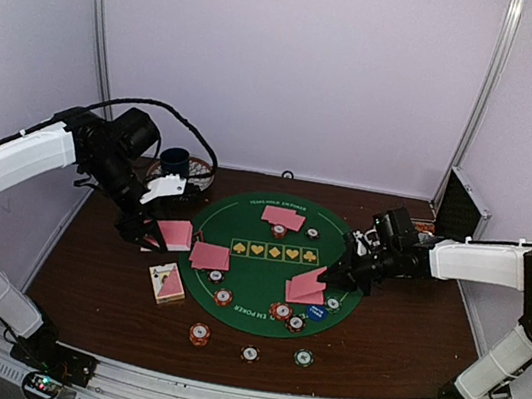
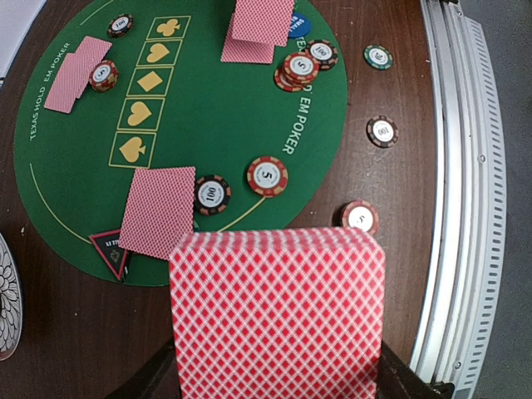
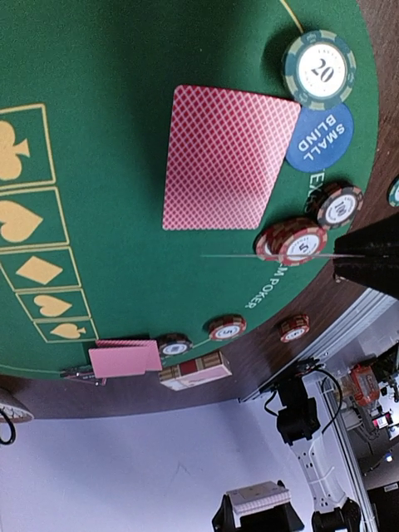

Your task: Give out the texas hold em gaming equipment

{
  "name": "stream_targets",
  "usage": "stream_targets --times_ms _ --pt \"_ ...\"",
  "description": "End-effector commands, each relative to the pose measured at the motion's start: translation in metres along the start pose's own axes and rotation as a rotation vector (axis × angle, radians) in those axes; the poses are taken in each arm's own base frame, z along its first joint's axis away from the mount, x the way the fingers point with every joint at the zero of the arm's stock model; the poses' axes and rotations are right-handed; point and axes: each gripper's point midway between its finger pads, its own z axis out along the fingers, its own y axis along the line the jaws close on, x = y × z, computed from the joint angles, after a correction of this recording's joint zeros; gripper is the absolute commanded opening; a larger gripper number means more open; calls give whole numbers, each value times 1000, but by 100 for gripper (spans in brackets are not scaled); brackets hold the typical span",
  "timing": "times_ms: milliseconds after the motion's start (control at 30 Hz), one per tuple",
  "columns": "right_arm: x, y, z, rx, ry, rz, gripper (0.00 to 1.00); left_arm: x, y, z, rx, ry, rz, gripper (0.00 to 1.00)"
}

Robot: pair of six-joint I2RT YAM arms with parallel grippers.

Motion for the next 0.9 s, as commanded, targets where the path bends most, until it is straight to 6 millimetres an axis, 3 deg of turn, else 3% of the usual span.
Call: stream_targets --times_ms 0,333,433,533,600,867 --pt "-2 -28 3 102 -7 -34 0 -12 3 -5 -5 -43 18 0" --pt "-10 -52 1 244 -25 -82 0 -15 3 -7 5 -47 18 0" --pt "-11 -55 -6 290 -37 -102 8 -15 4 -5 8 -44 17 0" --pt "-15 -48 -12 294 -54 -121 21 -15 4 -5 12 -45 17 0" --pt "-16 -41 -16 285 -56 -136 35 -15 4 -5 12 -45 16 0" --pt "-27 15 -29 205 -130 -212 84 -15 3 -6 13 -45 14 0"
